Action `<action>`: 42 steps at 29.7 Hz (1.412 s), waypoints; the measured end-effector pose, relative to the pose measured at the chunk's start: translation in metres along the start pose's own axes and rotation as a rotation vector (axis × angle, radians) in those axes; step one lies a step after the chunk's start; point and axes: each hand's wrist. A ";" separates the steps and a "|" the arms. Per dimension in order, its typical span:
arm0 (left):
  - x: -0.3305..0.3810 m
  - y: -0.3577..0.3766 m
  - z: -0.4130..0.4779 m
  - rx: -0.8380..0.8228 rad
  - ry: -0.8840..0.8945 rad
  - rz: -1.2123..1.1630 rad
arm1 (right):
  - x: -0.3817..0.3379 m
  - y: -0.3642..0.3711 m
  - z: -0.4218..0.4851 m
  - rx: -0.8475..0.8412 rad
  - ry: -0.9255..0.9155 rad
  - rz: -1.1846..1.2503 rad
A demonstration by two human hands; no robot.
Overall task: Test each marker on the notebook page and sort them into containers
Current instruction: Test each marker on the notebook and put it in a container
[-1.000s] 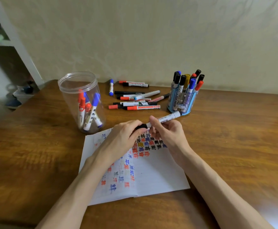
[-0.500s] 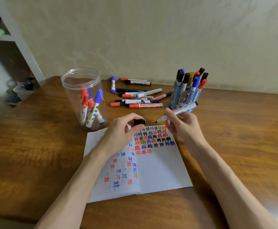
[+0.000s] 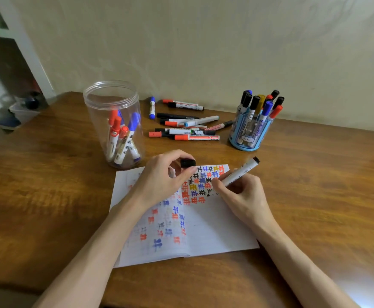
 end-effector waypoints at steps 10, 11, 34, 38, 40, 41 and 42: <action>-0.003 -0.002 0.000 -0.001 -0.018 0.072 | 0.008 0.004 -0.001 0.023 -0.095 -0.028; -0.003 -0.002 0.000 0.001 -0.016 0.074 | 0.008 0.004 -0.002 0.025 -0.096 -0.029; -0.005 -0.001 0.000 0.010 0.024 0.057 | 0.009 0.005 -0.003 0.006 -0.166 -0.088; -0.005 -0.001 0.000 0.009 0.026 0.056 | 0.010 0.004 -0.003 0.048 -0.164 -0.106; -0.005 -0.001 0.000 0.010 0.027 0.055 | 0.011 0.004 -0.002 0.065 -0.158 -0.096; -0.005 -0.001 0.000 0.010 0.028 0.055 | 0.010 0.004 -0.001 0.065 -0.158 -0.089; -0.005 -0.001 0.000 0.009 0.029 0.054 | 0.010 0.004 -0.001 0.061 -0.162 -0.082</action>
Point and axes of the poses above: each hand's wrist, its own z-axis towards the middle knuckle, its own y-axis out of the palm, x = y × z, and after that the axes turned 10 degrees about -z, right-handed
